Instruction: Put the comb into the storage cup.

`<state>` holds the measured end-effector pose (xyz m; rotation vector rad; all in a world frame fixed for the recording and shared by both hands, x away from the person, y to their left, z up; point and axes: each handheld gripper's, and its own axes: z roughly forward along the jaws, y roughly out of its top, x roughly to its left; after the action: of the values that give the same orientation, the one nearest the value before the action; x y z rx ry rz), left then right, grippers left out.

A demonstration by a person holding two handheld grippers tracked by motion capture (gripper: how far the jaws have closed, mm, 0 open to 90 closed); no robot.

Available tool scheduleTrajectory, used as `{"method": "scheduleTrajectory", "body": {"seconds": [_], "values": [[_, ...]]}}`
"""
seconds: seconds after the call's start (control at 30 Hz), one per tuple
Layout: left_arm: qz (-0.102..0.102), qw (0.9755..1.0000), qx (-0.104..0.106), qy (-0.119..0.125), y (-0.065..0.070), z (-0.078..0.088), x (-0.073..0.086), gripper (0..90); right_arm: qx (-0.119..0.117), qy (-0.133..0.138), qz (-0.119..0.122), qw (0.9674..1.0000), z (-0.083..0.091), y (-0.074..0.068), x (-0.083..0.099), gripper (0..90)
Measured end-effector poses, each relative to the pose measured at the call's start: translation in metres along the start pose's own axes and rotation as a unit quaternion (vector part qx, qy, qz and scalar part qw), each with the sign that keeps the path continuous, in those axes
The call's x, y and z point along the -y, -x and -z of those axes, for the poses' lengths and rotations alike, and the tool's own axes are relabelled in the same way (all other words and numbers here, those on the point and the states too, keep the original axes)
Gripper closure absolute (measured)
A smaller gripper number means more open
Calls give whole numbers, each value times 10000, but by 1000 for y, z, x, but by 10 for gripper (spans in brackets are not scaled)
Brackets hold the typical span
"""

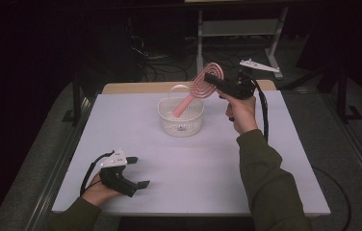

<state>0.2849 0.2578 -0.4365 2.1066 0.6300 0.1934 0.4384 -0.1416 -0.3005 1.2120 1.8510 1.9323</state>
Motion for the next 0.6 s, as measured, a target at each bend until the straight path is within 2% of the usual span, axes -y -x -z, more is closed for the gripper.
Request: {"method": "scheduleTrajectory", "body": {"seconds": [0.6], "values": [[-12,10000,-18,30,0,1,0,0,129,-181,-101,9997,-28,4,24,634]]}}
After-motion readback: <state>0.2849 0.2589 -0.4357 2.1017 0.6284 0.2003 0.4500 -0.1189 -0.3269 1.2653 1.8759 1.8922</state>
